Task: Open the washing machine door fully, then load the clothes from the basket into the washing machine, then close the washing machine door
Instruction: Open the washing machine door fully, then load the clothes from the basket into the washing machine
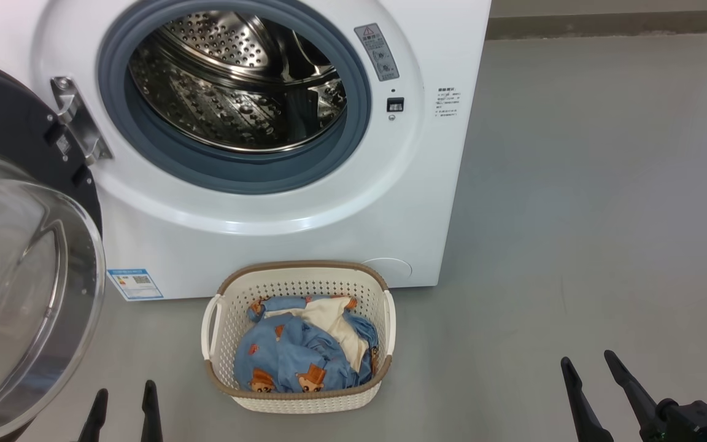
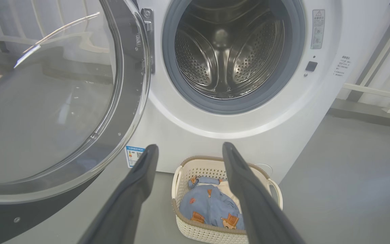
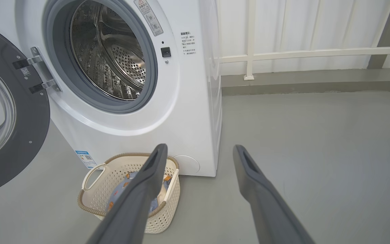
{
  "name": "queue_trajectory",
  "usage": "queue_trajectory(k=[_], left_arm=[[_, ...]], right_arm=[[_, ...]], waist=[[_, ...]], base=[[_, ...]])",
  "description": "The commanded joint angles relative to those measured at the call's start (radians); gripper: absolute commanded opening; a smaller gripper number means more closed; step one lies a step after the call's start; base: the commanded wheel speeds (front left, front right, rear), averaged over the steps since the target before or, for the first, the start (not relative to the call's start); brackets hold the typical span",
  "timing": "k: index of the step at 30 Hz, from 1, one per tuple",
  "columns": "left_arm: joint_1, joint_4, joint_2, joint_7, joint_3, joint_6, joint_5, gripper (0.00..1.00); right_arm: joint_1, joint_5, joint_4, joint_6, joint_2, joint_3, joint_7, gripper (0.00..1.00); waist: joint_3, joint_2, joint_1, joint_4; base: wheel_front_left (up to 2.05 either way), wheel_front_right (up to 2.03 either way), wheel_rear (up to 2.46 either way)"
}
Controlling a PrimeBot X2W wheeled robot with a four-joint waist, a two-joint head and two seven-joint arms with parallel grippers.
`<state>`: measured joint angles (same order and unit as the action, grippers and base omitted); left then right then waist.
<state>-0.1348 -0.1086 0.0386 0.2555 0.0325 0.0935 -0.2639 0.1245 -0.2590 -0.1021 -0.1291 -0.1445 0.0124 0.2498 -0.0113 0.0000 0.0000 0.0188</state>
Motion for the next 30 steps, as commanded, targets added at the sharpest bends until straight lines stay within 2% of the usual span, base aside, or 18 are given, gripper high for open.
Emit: queue_trajectory(k=[1,15,30], left_arm=[[0.016,0.017,0.012,0.006,0.037,0.006,0.004,1.00],[0.011,0.001,0.012,0.006,0.042,0.033,0.009,1.00],[0.008,0.000,0.012,0.006,0.052,0.037,0.005,1.00]], right_arm=[[-0.009,0.000,0.023,-0.002,-0.008,0.015,0.012,1.00],[0.001,0.000,0.017,-0.002,0.019,0.013,0.012,1.00],[0.000,0.002,0.016,-0.002,0.022,0.007,0.012,1.00]], waist=[[0.005,0.0000,0.0000,0.003],[0.034,0.0000,0.0000,0.013],[0.035,0.0000,0.0000,0.001]], base=[[0.00,0.00,0.00],[0.00,0.00,0.00],[0.00,0.00,0.00]])
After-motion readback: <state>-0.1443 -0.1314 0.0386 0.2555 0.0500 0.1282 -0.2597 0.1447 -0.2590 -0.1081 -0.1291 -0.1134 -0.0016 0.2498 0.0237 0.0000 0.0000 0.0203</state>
